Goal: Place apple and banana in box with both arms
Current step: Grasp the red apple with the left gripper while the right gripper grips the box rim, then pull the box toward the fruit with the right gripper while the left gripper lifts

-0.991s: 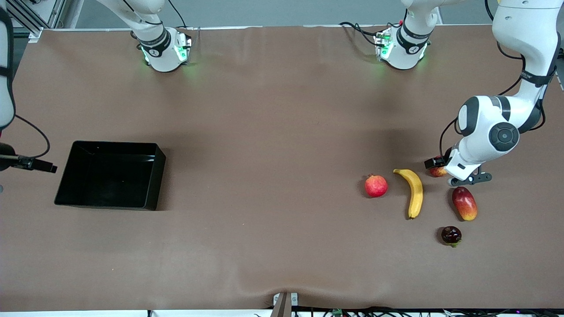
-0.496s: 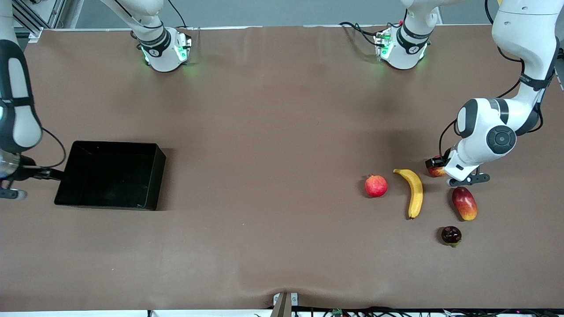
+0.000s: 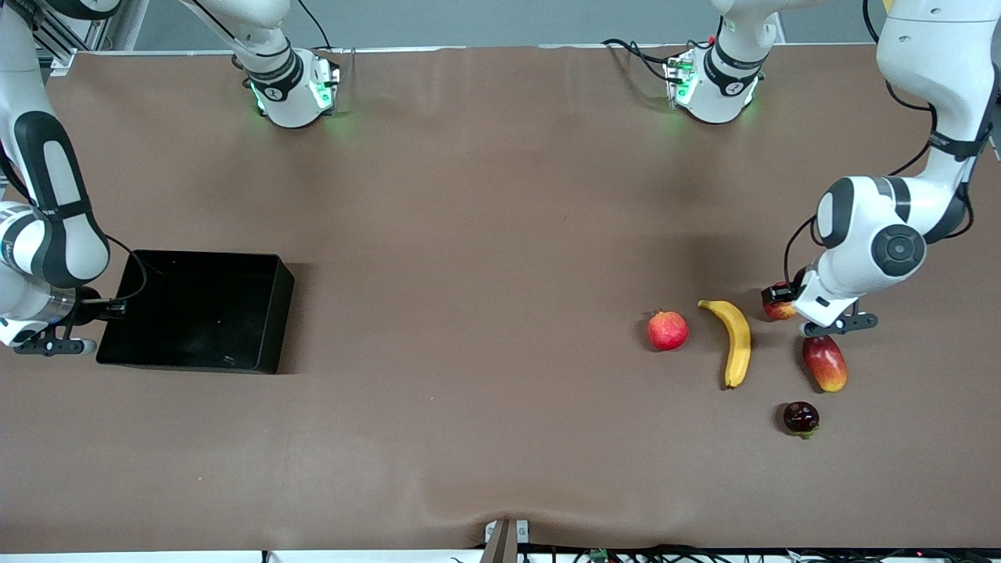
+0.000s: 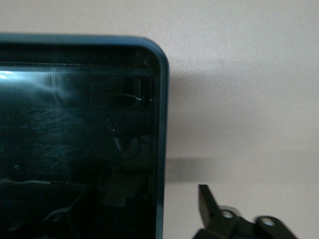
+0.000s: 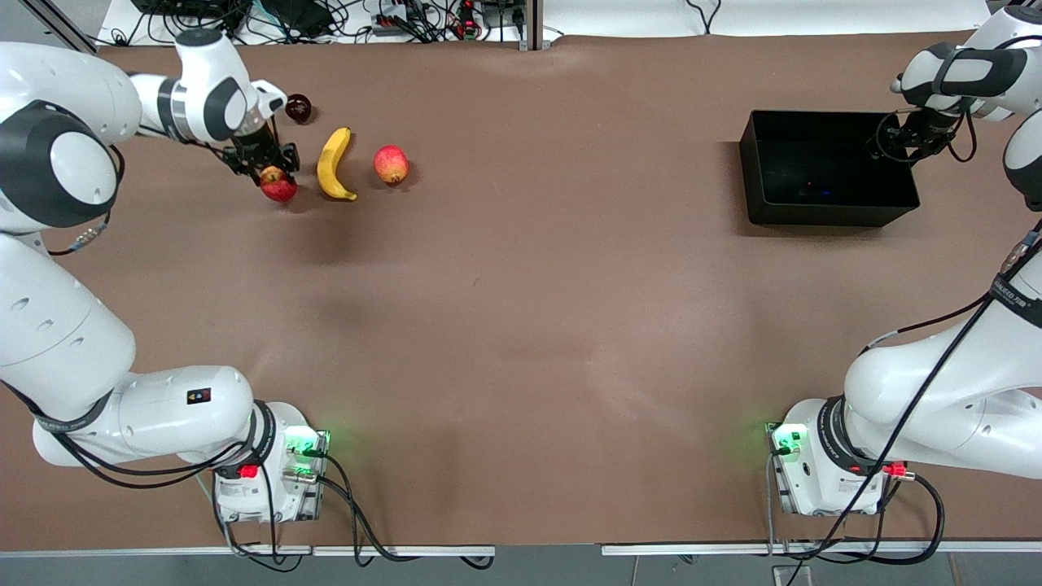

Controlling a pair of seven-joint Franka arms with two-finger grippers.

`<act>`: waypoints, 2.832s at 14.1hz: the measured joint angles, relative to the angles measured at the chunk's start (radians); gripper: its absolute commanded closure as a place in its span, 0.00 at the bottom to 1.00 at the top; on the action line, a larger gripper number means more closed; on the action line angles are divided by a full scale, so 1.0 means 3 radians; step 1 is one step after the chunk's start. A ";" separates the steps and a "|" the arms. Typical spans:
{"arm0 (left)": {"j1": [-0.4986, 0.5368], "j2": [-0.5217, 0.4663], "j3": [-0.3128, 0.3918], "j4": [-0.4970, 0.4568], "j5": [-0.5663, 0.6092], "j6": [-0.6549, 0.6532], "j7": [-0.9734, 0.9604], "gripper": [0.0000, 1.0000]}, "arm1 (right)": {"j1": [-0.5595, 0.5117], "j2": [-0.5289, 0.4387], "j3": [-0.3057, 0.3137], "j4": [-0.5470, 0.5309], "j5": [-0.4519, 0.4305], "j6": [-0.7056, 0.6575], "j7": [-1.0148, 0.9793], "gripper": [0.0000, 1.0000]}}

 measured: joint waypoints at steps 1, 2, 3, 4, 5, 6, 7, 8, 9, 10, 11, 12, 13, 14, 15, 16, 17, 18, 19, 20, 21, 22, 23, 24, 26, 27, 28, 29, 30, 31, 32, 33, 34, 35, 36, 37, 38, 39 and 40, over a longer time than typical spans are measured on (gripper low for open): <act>-0.0003 -0.0035 -0.0016 0.0130 0.0000 -0.0203 0.0000 1.00 | -0.0004 0.0009 0.0000 0.0000 0.0000 0.0000 -0.0012 1.00; -0.0005 -0.0085 -0.0051 0.0266 0.0000 -0.0426 0.0000 1.00 | -0.0004 0.0010 0.0000 0.0000 0.0000 0.0000 -0.0023 1.00; -0.0008 -0.0139 -0.0106 0.0415 0.0000 -0.0658 0.0000 1.00 | -0.0004 0.0010 0.0001 0.0002 0.0001 0.0000 -0.0030 1.00; -0.0015 -0.0183 -0.0163 0.0571 0.0000 -0.0893 0.0000 1.00 | -0.0004 0.0010 0.0001 0.0004 0.0002 0.0000 -0.0032 1.00; -0.0025 -0.0216 -0.0216 0.0729 0.0000 -0.1124 0.0000 1.00 | -0.0004 0.0010 0.0001 0.0007 0.0002 0.0001 -0.0033 1.00; -0.0030 -0.0235 -0.0267 0.0877 0.0000 -0.1313 -0.0001 1.00 | -0.0005 0.0010 0.0001 0.0012 0.0002 0.0005 -0.0035 1.00; -0.0032 -0.0243 -0.0319 0.1021 0.0000 -0.1471 -0.0001 1.00 | -0.0005 0.0009 0.0003 0.0018 0.0010 0.0006 -0.0034 1.00; -0.0033 -0.0242 -0.0371 0.1150 0.0000 -0.1600 -0.0002 1.00 | -0.0005 0.0009 0.0011 0.0030 0.0013 0.0003 -0.0045 1.00; -0.0035 -0.0241 -0.0417 0.1257 0.0000 -0.1698 -0.0005 1.00 | -0.0003 0.0009 0.0020 0.0047 0.0013 0.0000 -0.0065 1.00; -0.0037 -0.0241 -0.0456 0.1350 0.0000 -0.1768 -0.0008 1.00 | 0.0002 0.0005 0.0031 0.0071 0.0012 -0.0013 -0.0072 1.00; -0.0039 -0.0240 -0.0489 0.1412 0.0000 -0.1806 -0.0008 1.00 | 0.0009 -0.0004 0.0043 0.0106 0.0011 -0.0060 -0.0073 1.00; -0.0040 -0.0240 -0.0516 0.1451 0.0000 -0.1828 -0.0009 1.00 | 0.0025 -0.0023 0.0056 0.0156 0.0011 -0.0160 -0.0073 1.00; -0.0040 -0.0239 -0.0536 0.1479 0.0000 -0.1846 -0.0012 1.00 | 0.0058 -0.0051 0.0070 0.0211 0.0011 -0.0291 -0.0068 1.00; -0.0040 -0.0237 -0.0554 0.1503 0.0000 -0.1869 -0.0012 1.00 | 0.0122 -0.0086 0.0077 0.0276 0.0011 -0.0448 -0.0042 1.00; -0.0040 -0.0236 -0.0573 0.1525 0.0000 -0.1896 -0.0012 1.00 | 0.0200 -0.0134 0.0083 0.0339 0.0011 -0.0617 0.0019 1.00; -0.0040 -0.0236 -0.0599 0.1548 0.0000 -0.1922 -0.0016 1.00 | 0.0295 -0.0204 0.0090 0.0402 0.0011 -0.0810 0.0106 1.00; -0.0040 -0.0236 -0.0634 0.1571 -0.0001 -0.1942 -0.0045 1.00 | 0.0396 -0.0287 0.0097 0.0456 0.0011 -0.0989 0.0195 1.00; -0.0041 -0.0236 -0.0678 0.1589 -0.0001 -0.1969 -0.0099 1.00 | 0.0510 -0.0383 0.0104 0.0518 0.0013 -0.1174 0.0289 1.00; -0.0042 -0.0236 -0.0728 0.1599 -0.0001 -0.1982 -0.0173 1.00 | 0.0638 -0.0480 0.0108 0.0600 0.0013 -0.1382 0.0395 1.00; -0.0043 -0.0236 -0.0779 0.1603 -0.0001 -0.1986 -0.0241 1.00 | 0.0773 -0.0565 0.0114 0.0700 0.0014 -0.1606 0.0490 1.00; -0.0045 -0.0236 -0.0818 0.1605 -0.0001 -0.1988 -0.0307 1.00 | 0.0916 -0.0634 0.0120 0.0814 0.0028 -0.1823 0.0566 1.00; -0.0047 -0.0235 -0.0845 0.1605 -0.0001 -0.1990 -0.0352 1.00 | 0.1072 -0.0687 0.0124 0.0919 0.0070 -0.2004 0.0644 1.00; -0.0048 -0.0235 -0.0861 0.1605 -0.0001 -0.1990 -0.0385 1.00 | 0.1204 -0.0712 0.0126 0.0986 0.0175 -0.2114 0.0706 1.00; -0.0048 -0.0235 -0.0868 0.1605 -0.0001 -0.1991 -0.0407 1.00 | 0.1325 -0.0718 0.0129 0.1024 0.0326 -0.2167 0.0753 1.00; -0.0045 -0.0234 -0.0903 0.1605 -0.0001 -0.1991 -0.0488 1.00 | 0.1583 -0.0713 0.0134 0.1040 0.0535 -0.2164 0.0954 1.00; -0.0046 -0.0233 -0.0932 0.1605 -0.0001 -0.1992 -0.0548 1.00 | 0.1754 -0.0707 0.0136 0.1050 0.0562 -0.2139 0.1158 1.00; -0.0047 -0.0233 -0.0957 0.1605 -0.0001 -0.1997 -0.0587 1.00 | 0.1953 -0.0699 0.0137 0.1054 0.0570 -0.2063 0.1420 1.00; -0.0046 -0.0233 -0.0974 0.1607 -0.0001 -0.2010 -0.0598 1.00 | 0.2172 -0.0690 0.0139 0.1055 0.0569 -0.1941 0.1712 1.00; -0.0043 -0.0233 -0.0990 0.1608 -0.0001 -0.2021 -0.0602 1.00 | 0.2389 -0.0676 0.0140 0.1055 0.0569 -0.1832 0.2008 1.00; -0.0042 -0.0233 -0.1004 0.1609 -0.0001 -0.2028 -0.0612 1.00 | 0.2564 -0.0653 0.0140 0.1054 0.0571 -0.1733 0.2230 1.00; -0.0042 -0.0233 -0.1015 0.1611 -0.0001 -0.2032 -0.0631 1.00 | 0.2718 -0.0614 0.0140 0.1051 0.0572 -0.1600 0.2407 1.00; -0.0041 -0.0233 -0.1027 0.1613 -0.0007 -0.2033 -0.0641 1.00 | 0.2838 -0.0561 0.0138 0.1048 0.0573 -0.1455 0.2581 1.00; -0.0040 -0.0233 -0.1040 0.1617 -0.0018 -0.2035 -0.0646 1.00 | 0.2943 -0.0487 0.0137 0.1047 0.0574 -0.1295 0.2773 1.00; -0.0039 -0.0235 -0.1047 0.1622 -0.0036 -0.2038 -0.0648 1.00 | 0.3035 -0.0401 0.0136 0.1046 0.0574 -0.1147 0.2956 1.00; -0.0038 -0.0239 -0.1049 0.1630 -0.0063 -0.2050 -0.0648 1.00 | 0.3119 -0.0306 0.0136 0.1045 0.0574 -0.1020 0.3132 1.00; -0.0036 -0.0245 -0.1050 0.1641 -0.0094 -0.2065 -0.0648 1.00 | 0.3196 -0.0206 0.0135 0.1044 0.0575 -0.0907 0.3293 1.00; -0.0035 -0.0254 -0.1050 0.1654 -0.0127 -0.2081 -0.0648 1.00 | 0.3267 -0.0103 0.0133 0.1042 0.0575 -0.0801 0.3444 1.00; -0.0034 -0.0266 -0.1053 0.1662 -0.0163 -0.2101 -0.0650 1.00 | 0.3330 -0.0004 0.0132 0.1042 0.0575 -0.0705 0.3553 1.00; -0.0034 -0.0279 -0.1062 0.1664 -0.0213 -0.2120 -0.0666 1.00 | 0.3383 0.0094 0.0132 0.1043 0.0575 -0.0623 0.3616 1.00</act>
